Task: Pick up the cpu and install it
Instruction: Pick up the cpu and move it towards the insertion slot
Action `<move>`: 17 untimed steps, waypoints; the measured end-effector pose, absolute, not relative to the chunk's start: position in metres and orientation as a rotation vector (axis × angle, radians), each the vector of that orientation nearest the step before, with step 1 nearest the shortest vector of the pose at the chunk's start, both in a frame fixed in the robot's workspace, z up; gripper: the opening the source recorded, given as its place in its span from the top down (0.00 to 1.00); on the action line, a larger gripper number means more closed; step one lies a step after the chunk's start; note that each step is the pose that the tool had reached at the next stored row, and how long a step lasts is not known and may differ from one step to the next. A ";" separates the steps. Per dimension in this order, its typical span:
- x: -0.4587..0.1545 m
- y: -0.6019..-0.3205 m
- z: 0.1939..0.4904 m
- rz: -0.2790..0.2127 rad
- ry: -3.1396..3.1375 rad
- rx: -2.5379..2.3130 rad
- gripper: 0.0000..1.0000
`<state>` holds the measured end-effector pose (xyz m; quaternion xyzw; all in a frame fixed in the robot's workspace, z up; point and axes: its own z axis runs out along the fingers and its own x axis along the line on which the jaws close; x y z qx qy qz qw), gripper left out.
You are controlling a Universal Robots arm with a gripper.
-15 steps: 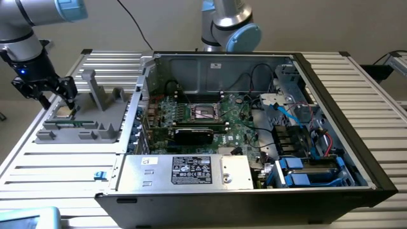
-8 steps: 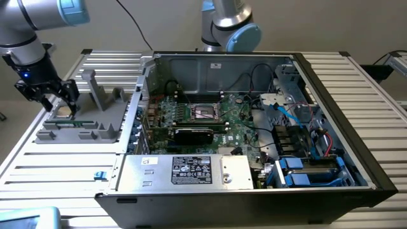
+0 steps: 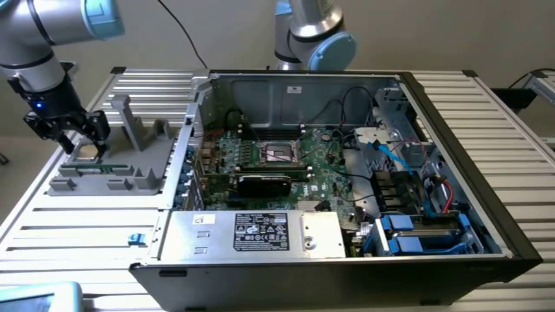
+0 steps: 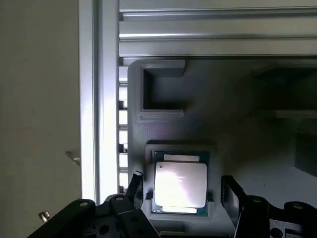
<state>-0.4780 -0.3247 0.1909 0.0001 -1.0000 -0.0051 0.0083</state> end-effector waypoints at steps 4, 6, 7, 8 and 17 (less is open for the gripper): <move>-0.478 -0.325 0.190 -0.012 -3.125 0.000 0.26; -0.478 -0.324 0.188 -0.012 -3.125 0.000 0.26; -0.478 -0.324 0.188 -0.011 -3.125 0.000 0.26; -0.478 -0.323 0.187 -0.011 -3.125 0.000 0.26; -0.478 -0.322 0.186 -0.009 -3.125 0.000 0.26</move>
